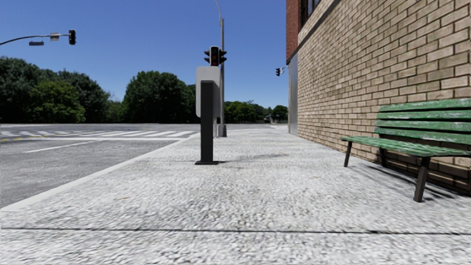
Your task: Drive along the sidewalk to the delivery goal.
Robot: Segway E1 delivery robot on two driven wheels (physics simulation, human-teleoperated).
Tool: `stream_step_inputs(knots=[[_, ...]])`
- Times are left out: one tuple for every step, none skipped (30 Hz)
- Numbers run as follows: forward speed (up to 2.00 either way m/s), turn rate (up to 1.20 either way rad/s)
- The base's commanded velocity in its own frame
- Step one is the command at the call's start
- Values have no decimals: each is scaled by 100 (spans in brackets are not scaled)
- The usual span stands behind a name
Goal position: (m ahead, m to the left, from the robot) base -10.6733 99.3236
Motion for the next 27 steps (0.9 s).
stream_step_inputs(knots=[[200,-47],[200,-47],[200,-47],[200,-47],[200,-47],[200,-47],[200,-47],[200,-47],[200,-33],[200,0],[200,0],[200,0],[200,0],[200,0],[200,0],[200,0],[200,0],[200,0],[200,0],[200,0],[200,0],[200,0],[200,0],[200,0],[200,0],[200,0],[200,0]])
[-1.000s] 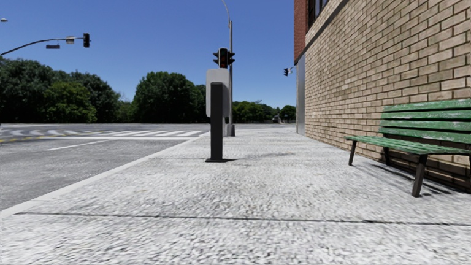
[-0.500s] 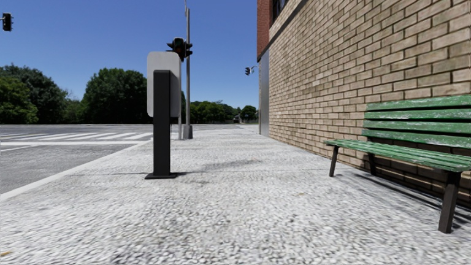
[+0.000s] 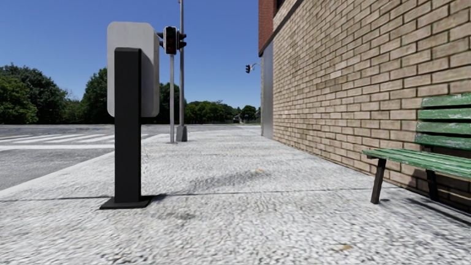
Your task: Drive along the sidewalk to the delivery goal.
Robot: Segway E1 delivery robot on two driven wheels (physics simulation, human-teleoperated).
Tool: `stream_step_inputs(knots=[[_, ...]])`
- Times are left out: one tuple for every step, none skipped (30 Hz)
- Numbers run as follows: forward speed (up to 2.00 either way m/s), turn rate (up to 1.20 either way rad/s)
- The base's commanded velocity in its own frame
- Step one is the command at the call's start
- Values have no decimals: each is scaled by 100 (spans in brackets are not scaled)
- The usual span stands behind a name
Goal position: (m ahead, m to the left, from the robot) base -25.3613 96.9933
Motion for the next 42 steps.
stream_step_inputs(knots=[[200,0],[200,-6],[200,-20],[200,-20],[200,-25],[200,-28],[200,-28],[200,-29],[200,-31],[200,-32],[200,-32],[200,-32],[200,-33],[200,-33],[200,-33],[200,-21],[200,-11],[200,-11],[200,-8],[200,-5],[200,0],[200,0],[200,0],[200,0],[200,0],[200,0],[200,0],[200,0],[200,0],[200,0],[200,0],[200,0],[200,0],[200,0],[200,0],[200,0],[200,0],[200,0],[200,0],[200,0],[200,0],[200,0]])
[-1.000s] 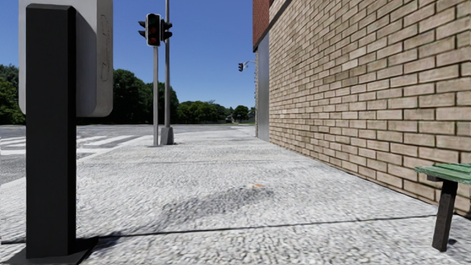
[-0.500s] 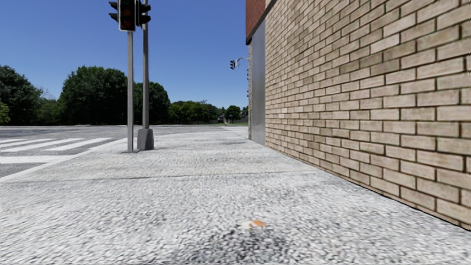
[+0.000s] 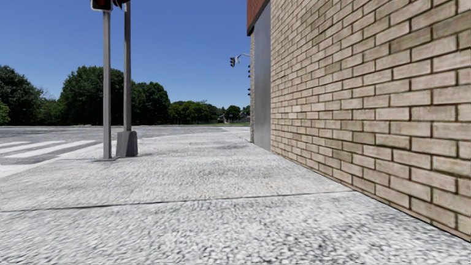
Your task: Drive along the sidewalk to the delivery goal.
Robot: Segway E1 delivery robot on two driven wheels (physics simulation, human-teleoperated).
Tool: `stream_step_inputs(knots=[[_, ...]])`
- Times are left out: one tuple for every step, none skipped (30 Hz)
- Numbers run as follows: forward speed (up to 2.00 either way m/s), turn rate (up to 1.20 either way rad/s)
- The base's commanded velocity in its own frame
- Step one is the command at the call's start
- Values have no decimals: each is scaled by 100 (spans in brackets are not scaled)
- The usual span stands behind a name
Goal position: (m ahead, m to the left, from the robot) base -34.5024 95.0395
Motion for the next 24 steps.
stream_step_inputs(knots=[[200,0],[200,0],[200,0],[200,0],[200,0],[200,0],[200,0],[200,0],[200,0],[200,0],[200,0],[200,0],[200,0],[200,0],[200,0],[200,0],[200,0],[200,0],[200,0],[200,0],[200,0],[200,0],[200,0],[200,0]])
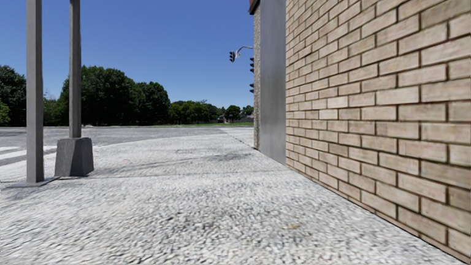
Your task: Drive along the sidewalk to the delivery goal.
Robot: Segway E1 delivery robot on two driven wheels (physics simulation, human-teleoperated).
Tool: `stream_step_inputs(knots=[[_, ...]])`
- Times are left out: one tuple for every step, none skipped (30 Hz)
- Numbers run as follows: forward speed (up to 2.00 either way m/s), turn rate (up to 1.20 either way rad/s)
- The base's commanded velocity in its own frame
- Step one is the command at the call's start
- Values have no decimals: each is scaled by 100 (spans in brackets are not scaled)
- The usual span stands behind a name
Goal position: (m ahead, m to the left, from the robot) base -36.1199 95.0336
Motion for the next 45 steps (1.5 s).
stream_step_inputs(knots=[[200,0],[197,0],[197,0],[184,0],[170,6],[162,10],[162,10],[160,11],[159,15],[159,20],[159,20],[159,25],[159,29],[159,29],[159,31],[159,31],[159,33],[159,33],[159,34],[159,34],[159,34],[159,34],[159,34],[159,37],[159,39],[159,39],[159,39],[159,39],[159,39],[159,39],[159,39],[159,39],[159,39],[159,39],[159,39],[159,39],[159,40],[159,40],[159,40],[159,43],[159,43],[159,46],[159,47],[159,48],[159,48]])
